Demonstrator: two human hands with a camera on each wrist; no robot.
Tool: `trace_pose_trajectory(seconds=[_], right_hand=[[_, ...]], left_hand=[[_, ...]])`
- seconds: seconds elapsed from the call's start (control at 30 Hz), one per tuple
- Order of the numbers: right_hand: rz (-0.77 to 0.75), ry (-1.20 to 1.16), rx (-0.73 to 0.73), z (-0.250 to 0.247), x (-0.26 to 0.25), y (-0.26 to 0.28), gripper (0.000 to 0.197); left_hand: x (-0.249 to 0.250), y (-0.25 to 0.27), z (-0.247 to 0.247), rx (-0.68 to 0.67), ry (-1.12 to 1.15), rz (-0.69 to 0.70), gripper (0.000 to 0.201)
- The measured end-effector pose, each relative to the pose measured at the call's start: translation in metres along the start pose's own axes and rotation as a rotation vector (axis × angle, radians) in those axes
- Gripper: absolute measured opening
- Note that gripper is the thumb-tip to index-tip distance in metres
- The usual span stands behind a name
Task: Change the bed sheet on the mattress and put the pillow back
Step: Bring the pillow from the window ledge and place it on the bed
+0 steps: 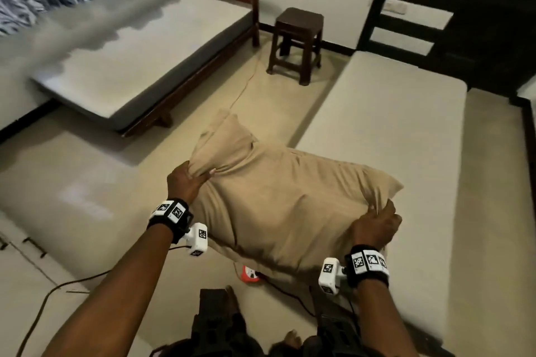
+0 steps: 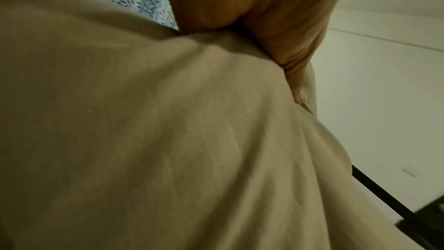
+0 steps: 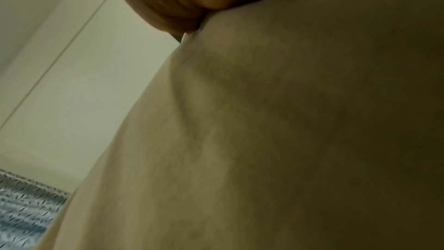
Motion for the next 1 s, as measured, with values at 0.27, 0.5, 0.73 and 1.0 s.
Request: trace_pose_trajectory(seconds=[0.27, 0.5, 0.73, 1.0], right_hand=[[-0.055, -0.006, -0.090, 0.122, -0.081, 0.061, 0.043], [-0.062, -0.024, -0.099, 0.198, -0.150, 0.104, 0.043], [-0.130, -0.073, -0.100, 0.248, -0.210, 0.112, 0.060], [-0.061, -0.114, -0.056, 0.339, -0.271, 0.086, 0.063]], left_hand=[[-0.079, -0.069, -0.080, 0.062, -0.068, -0.074, 0.048], [-0.135, -0.145, -0.128, 0.135, 0.007, -0.069, 0.071], [-0.160, -0.218, -0.138, 0.163, 0.017, -0.092, 0.052], [-0.201, -0.349, -0.110, 0.128, 0.077, -0.061, 0.075]])
Point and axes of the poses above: each hand's wrist, its own y-axis away from the middle knuckle, its own z-axis out of the palm, x = y × z, the point moved 1 cm from there along -y, towards the middle knuckle, and after that the axes turned 10 degrees about z, right-handed, at the moved point
